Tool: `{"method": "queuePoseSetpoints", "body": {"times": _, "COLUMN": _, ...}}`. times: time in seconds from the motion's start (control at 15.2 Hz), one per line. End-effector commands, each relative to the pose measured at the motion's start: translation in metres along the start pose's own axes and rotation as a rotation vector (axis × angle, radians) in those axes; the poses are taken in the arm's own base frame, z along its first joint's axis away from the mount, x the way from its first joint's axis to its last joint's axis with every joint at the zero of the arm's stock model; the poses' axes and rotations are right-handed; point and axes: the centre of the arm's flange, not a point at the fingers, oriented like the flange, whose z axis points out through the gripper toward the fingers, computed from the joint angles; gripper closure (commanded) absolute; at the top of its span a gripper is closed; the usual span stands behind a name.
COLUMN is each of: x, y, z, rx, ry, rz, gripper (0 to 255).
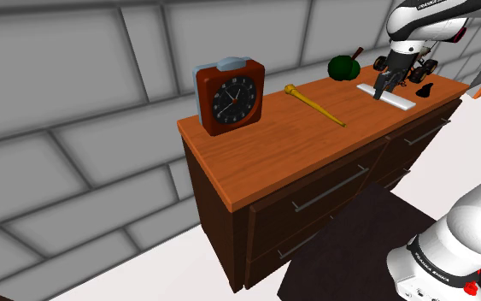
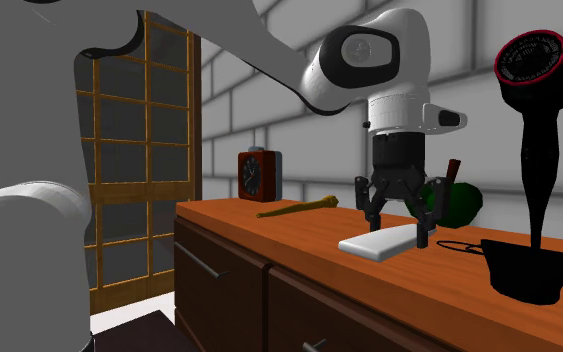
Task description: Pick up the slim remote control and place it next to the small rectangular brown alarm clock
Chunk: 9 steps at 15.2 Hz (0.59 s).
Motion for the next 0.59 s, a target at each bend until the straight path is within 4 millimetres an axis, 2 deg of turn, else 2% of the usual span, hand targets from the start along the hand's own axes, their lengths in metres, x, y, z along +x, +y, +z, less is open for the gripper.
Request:
{"method": "queuePoseSetpoints", "body": {"times": 0.0, "x": 0.0, "y": 0.0, "z": -0.005, "rx": 0.0, "ry": 0.0, "rz": 0.0, "gripper": 255}}
{"method": "queuePoseSetpoints", "body": {"times": 0.53, "x": 0.0, "y": 0.0, "z": -0.047, "rx": 0.0, "ry": 0.0, "rz": 0.0, "gripper": 255}}
